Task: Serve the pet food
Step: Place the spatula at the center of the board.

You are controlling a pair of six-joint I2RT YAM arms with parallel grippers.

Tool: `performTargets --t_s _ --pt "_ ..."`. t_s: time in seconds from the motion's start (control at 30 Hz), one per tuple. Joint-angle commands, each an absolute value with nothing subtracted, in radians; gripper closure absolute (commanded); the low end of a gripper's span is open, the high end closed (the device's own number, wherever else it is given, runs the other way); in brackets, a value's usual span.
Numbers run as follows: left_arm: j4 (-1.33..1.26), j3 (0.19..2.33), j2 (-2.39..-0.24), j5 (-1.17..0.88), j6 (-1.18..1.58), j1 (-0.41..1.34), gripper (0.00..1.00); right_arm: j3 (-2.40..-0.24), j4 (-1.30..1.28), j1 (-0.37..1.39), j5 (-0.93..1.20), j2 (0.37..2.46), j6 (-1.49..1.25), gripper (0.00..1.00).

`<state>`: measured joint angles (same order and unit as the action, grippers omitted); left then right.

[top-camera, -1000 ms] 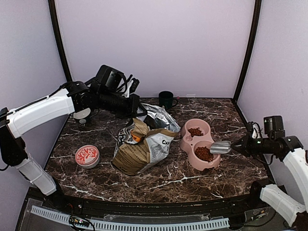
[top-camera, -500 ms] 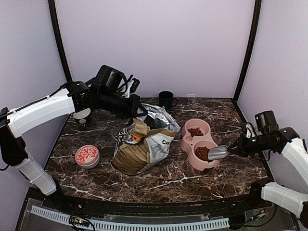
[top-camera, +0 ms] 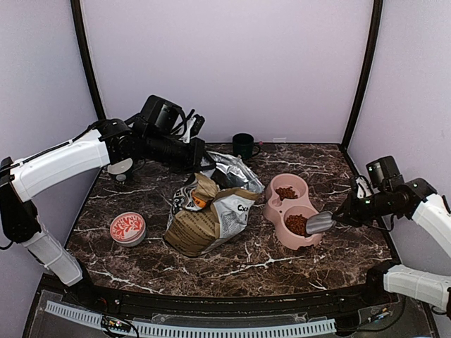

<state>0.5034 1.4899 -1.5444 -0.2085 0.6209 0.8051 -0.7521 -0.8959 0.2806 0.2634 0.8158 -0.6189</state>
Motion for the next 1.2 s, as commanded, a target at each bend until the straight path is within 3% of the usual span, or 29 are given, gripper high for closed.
performTargets --t_s 0.0,0.33,0.77,1.17 --pt "0.568 1.499 -1.544 -0.197 0.605 0.797 1.0 -0.768 -0.88 0.293 0.245 0.819 -0.633 1.0" --pt "0.572 1.491 -1.536 -0.19 0.607 0.798 1.0 -0.767 -0.776 0.294 0.284 0.792 -0.667 1.0" --pt "0.58 1.49 -1.522 -0.18 0.605 0.797 1.0 -0.763 -0.519 0.278 0.082 0.738 -0.782 1.0" --pt "0.621 1.488 -1.512 -0.14 0.587 0.793 1.0 -0.674 -0.302 0.073 0.09 0.73 -0.822 1.0"
